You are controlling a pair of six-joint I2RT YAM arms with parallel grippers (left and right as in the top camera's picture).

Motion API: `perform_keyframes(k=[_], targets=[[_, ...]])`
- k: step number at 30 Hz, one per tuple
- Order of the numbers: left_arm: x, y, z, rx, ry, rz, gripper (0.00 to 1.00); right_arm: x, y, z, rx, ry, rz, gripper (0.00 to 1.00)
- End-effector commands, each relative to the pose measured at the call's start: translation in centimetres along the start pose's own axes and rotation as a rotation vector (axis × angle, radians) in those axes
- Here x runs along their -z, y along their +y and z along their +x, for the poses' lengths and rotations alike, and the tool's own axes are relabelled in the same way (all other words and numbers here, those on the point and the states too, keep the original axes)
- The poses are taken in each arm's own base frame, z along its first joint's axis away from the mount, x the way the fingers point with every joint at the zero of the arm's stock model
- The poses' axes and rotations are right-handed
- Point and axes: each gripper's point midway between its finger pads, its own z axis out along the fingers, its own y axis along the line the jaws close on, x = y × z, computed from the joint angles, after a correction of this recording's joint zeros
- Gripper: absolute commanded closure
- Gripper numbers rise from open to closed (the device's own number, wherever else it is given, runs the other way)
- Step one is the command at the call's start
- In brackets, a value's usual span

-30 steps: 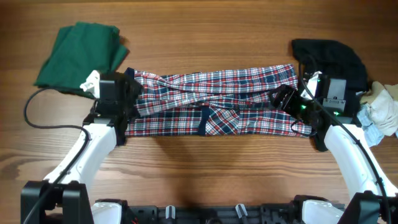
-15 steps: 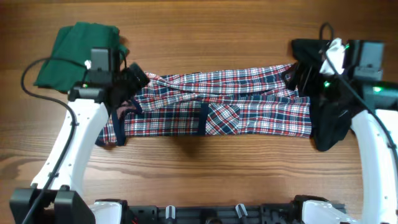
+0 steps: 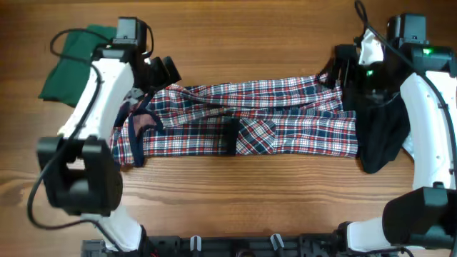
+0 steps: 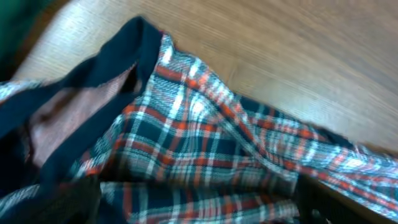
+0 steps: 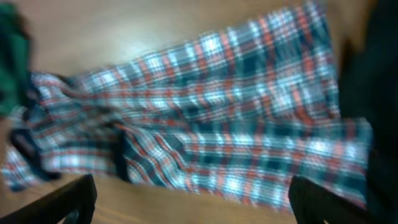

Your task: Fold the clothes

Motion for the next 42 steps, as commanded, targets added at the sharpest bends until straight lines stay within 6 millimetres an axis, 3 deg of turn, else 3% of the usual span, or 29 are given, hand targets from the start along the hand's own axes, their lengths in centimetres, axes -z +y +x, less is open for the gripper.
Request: perform_keyframes(k=[1,6,12,16,18,24,25,26,29,32,35,39,42], targets=[[-1.7,-0.5,-1.8,-0.062,-0.047,0.008,0.01,0.6,2.6,-1.8,-0.004,-0.063,-0.136,0.0],[-3.5,-0.6,-4.9,-0.132,-0.161,-0.019,0.0,0.0,0.2,-0.9,-0.019,-0.034,-0.013,0.0],[-7.0,0.4,-4.9,-0.264,-0.133,-0.071,0.05,-0.3,0.0,-0.5,-0.003,-0.018,-0.006,0.01],[-9.0,1.0,-4.7,-0.287,-0.111,-0.093,0.34,-0.3,-0.1,-0.5,-0.003,-0.021,-0.003,0.05],[-9.7,1.2,-4.5,-0.287,-0.1,-0.098,0.61,-0.3,-0.1,-0.5,-0.002,-0.021,-0.003,0.05],[-9.7,2.1,-4.6,-0.285,-0.105,-0.148,0.65,-0.3,-0.3,-0.6,-0.003,-0.024,0.012,0.05],[-9.8,2.1,-4.3,-0.287,-0.095,-0.151,0.74,-0.2,-0.5,-0.6,-0.002,-0.026,0.022,0.05],[-9.8,2.2,-3.9,-0.289,-0.079,-0.157,0.96,-0.2,-0.6,-0.8,0.0,-0.032,0.027,0.05],[-9.9,2.2,-2.8,-0.298,-0.04,-0.168,0.96,-0.2,-1.2,-1.0,0.001,-0.041,0.063,0.06],[-9.4,2.4,-2.7,-0.254,-0.04,-0.171,0.96,-0.1,-2.2,-0.4,-0.015,-0.02,0.121,0.12],[-6.9,1.7,-3.6,-0.241,-0.091,-0.158,0.96,-0.5,-3.3,0.0,-0.053,0.004,0.176,0.15],[-1.8,0.2,-5.1,-0.216,-0.204,-0.108,0.96,-4.5,-5.1,0.1,-0.117,0.097,0.188,0.19],[-1.4,0.2,-5.0,-0.216,-0.203,-0.109,0.96,-8.0,-6.7,-0.9,-0.169,0.113,0.198,0.25]])
